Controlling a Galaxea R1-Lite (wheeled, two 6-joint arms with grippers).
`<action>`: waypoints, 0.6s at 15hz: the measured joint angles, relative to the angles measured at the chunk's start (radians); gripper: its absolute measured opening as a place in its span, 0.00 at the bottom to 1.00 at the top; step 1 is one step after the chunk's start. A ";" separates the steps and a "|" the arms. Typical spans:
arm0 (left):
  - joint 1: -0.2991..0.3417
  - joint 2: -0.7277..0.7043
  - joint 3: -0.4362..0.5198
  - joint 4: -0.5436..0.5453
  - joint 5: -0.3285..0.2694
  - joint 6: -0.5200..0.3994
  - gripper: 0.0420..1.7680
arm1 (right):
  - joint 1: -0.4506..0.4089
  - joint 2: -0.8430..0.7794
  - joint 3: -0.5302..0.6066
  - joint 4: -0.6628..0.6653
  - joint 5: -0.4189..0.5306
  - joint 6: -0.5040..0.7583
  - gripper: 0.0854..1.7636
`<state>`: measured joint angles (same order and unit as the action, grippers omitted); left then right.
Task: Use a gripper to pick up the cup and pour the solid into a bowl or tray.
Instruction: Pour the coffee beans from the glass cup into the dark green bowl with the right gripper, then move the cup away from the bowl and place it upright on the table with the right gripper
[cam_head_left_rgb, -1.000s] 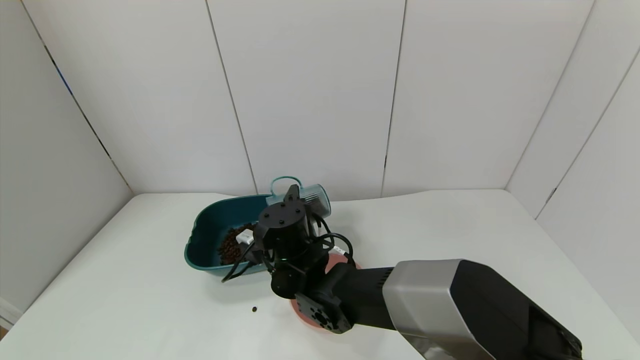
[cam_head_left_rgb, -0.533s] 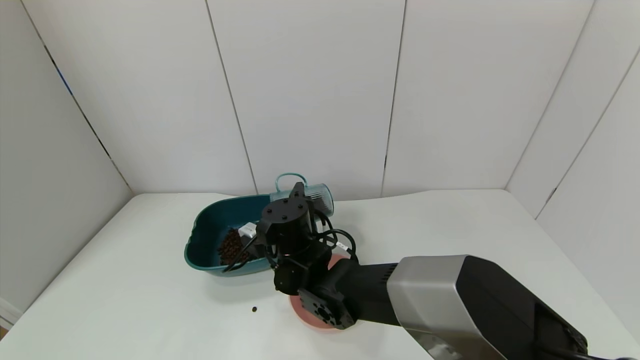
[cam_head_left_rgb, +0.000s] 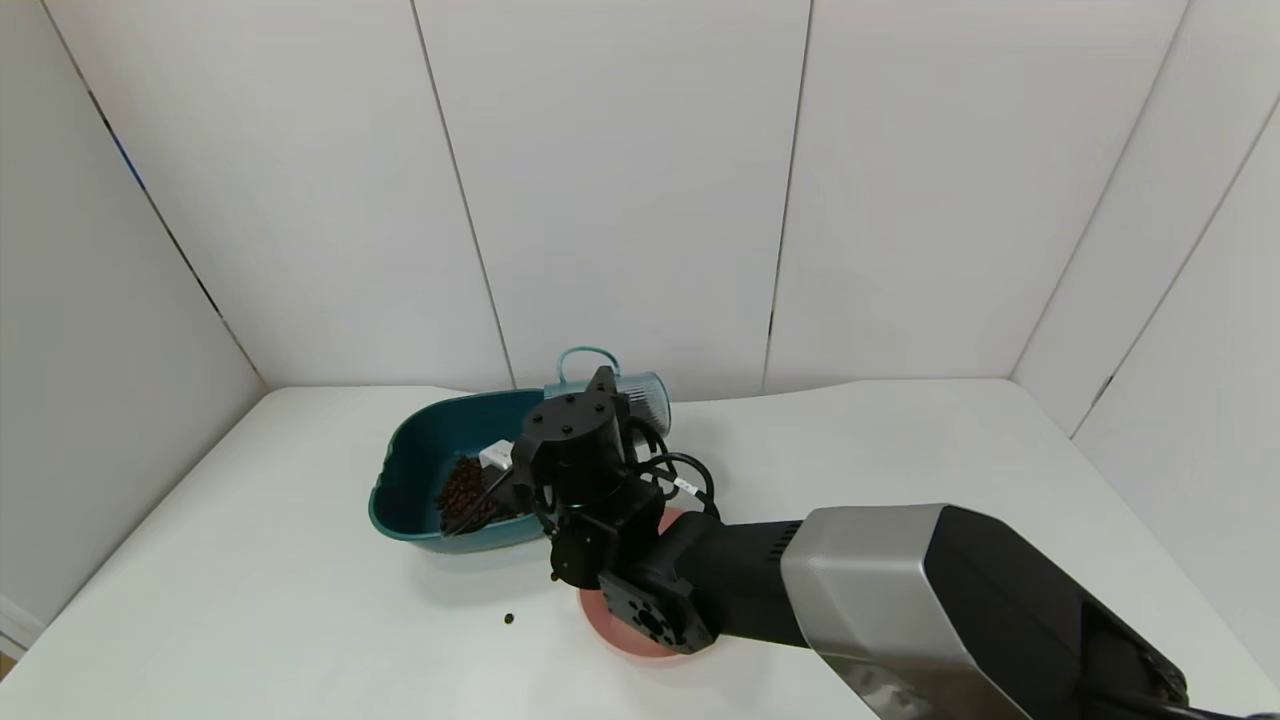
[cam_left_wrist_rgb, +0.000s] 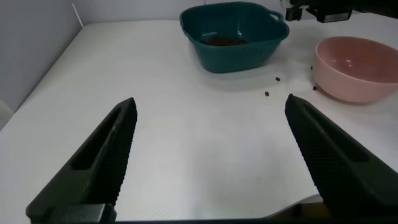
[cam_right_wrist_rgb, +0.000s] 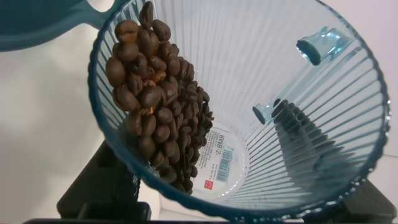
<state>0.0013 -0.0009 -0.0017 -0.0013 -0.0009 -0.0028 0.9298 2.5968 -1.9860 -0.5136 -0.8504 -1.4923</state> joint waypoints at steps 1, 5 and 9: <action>0.000 0.000 0.000 0.000 0.000 0.000 0.97 | 0.000 -0.005 0.002 0.029 0.000 0.044 0.76; 0.000 0.000 0.000 0.000 0.000 0.000 0.97 | -0.005 -0.039 0.009 0.156 0.001 0.236 0.76; 0.000 0.000 0.000 0.000 0.000 0.000 0.97 | -0.014 -0.091 0.013 0.233 0.001 0.383 0.76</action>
<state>0.0013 -0.0009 -0.0017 -0.0009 -0.0013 -0.0023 0.9153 2.5060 -1.9728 -0.2809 -0.8496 -1.1089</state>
